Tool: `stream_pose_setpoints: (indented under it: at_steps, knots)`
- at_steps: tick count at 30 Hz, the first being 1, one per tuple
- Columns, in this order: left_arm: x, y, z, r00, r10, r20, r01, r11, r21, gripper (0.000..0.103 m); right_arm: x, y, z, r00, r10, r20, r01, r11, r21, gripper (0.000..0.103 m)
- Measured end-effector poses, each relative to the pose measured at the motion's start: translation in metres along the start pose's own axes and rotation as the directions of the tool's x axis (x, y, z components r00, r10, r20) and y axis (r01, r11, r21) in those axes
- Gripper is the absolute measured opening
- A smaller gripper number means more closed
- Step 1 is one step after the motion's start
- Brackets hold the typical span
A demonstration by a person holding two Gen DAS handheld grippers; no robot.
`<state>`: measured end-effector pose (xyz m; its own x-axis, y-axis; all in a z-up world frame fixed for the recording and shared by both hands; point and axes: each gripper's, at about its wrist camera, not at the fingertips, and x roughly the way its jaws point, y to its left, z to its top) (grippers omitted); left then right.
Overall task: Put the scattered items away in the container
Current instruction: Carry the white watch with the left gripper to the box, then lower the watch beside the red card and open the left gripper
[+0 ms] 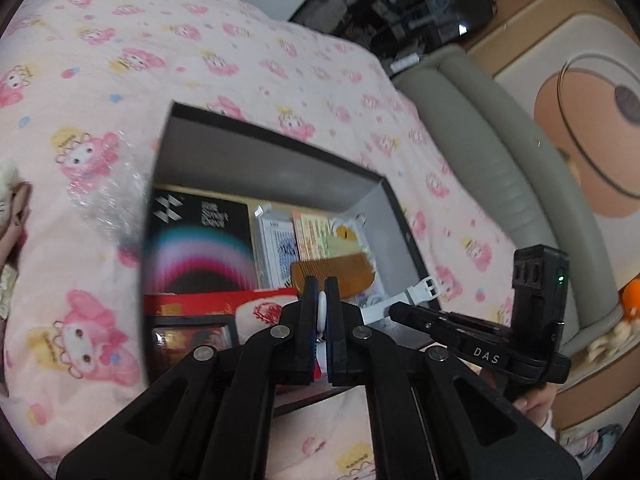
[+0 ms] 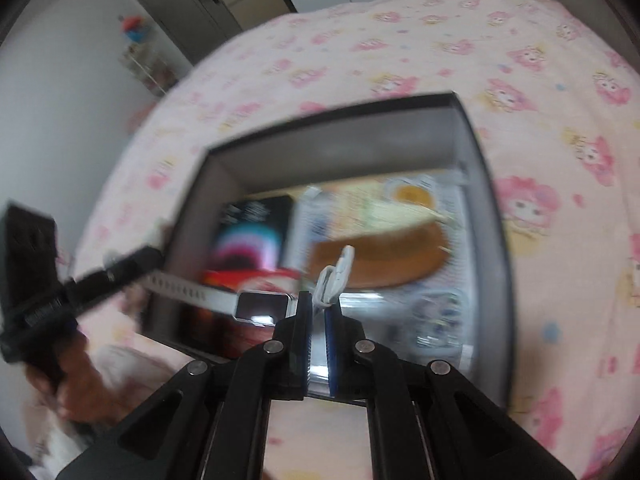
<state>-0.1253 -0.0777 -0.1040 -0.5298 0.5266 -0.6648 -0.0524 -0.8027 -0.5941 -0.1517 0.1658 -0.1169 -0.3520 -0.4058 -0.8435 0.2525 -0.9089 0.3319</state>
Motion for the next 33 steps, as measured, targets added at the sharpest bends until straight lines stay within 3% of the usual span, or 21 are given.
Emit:
stream_pose_setpoints:
  at_steps: [4, 7, 8, 10, 12, 14, 15, 16, 20, 22, 25, 30, 33]
  knots:
    - [0.016, -0.001, -0.008, 0.996, 0.075, -0.057, -0.073, 0.996, 0.041, 0.001, 0.017, -0.007, -0.006, 0.996, -0.052, -0.07, 0.053, 0.999, 0.007, 0.005]
    - [0.009, 0.01, -0.009, 0.996, 0.082, -0.035, -0.081, 0.997, 0.007, 0.004, 0.016, -0.004, -0.006, 0.992, -0.091, -0.082, 0.089, 0.996, -0.029, 0.007]
    - [0.005, 0.013, -0.008, 0.997, 0.078, -0.019, -0.078, 0.997, -0.005, 0.007, 0.013, -0.004, -0.005, 0.992, -0.096, -0.088, 0.093, 0.995, -0.035, 0.011]
    - [-0.004, 0.016, -0.007, 0.998, 0.06, 0.016, -0.06, 0.998, -0.024, 0.026, 0.009, -0.003, -0.005, 0.992, -0.088, -0.093, 0.084, 0.996, -0.044, 0.022]
    - [-0.01, 0.018, -0.007, 0.998, 0.042, 0.04, -0.04, 0.999, -0.031, 0.033, 0.004, -0.003, -0.003, 0.993, -0.078, -0.091, 0.075, 0.996, -0.038, 0.029]
    - [-0.016, 0.017, -0.008, 0.994, 0.073, 0.077, -0.071, 0.997, -0.03, 0.029, -0.002, -0.006, -0.002, 0.993, -0.087, -0.083, 0.085, 0.996, -0.027, 0.032]
    - [-0.021, 0.016, -0.009, 0.987, 0.115, 0.113, -0.113, 0.993, -0.026, 0.017, -0.007, -0.007, -0.002, 0.992, -0.099, -0.083, 0.097, 0.995, -0.025, 0.032]
    - [-0.025, 0.014, -0.009, 0.98, 0.139, 0.14, -0.138, 0.99, -0.021, 0.013, -0.012, -0.006, -0.003, 0.99, -0.112, -0.084, 0.11, 0.994, -0.028, 0.032]
    - [-0.04, 0.012, -0.003, 0.961, 0.164, 0.222, -0.161, 0.986, -0.03, 0.013, -0.037, 0.015, -0.001, 0.986, -0.164, 0.009, 0.163, 0.978, -0.127, 0.032]
    - [-0.028, 0.004, 0.008, 0.976, 0.124, 0.182, -0.127, 0.992, 0.006, 0.013, -0.031, 0.023, 0.011, 0.984, -0.176, 0.021, 0.177, 0.97, -0.166, 0.032]
    - [0.009, -0.014, 0.019, 0.99, 0.122, 0.067, -0.127, 0.989, 0.07, 0.013, 0.004, 0.021, 0.03, 0.986, -0.152, -0.061, 0.14, 0.974, -0.176, 0.032]
    - [0.063, -0.036, 0.011, 0.976, 0.2, -0.081, -0.187, 0.971, 0.146, 0.013, 0.045, -0.001, 0.03, 0.983, -0.121, -0.141, 0.11, 0.99, -0.083, 0.03]
    - [0.081, -0.038, 0.003, 0.952, 0.265, -0.152, -0.241, 0.957, 0.161, 0.013, 0.049, -0.004, 0.02, 0.982, -0.086, -0.166, 0.075, 0.995, -0.07, 0.029]
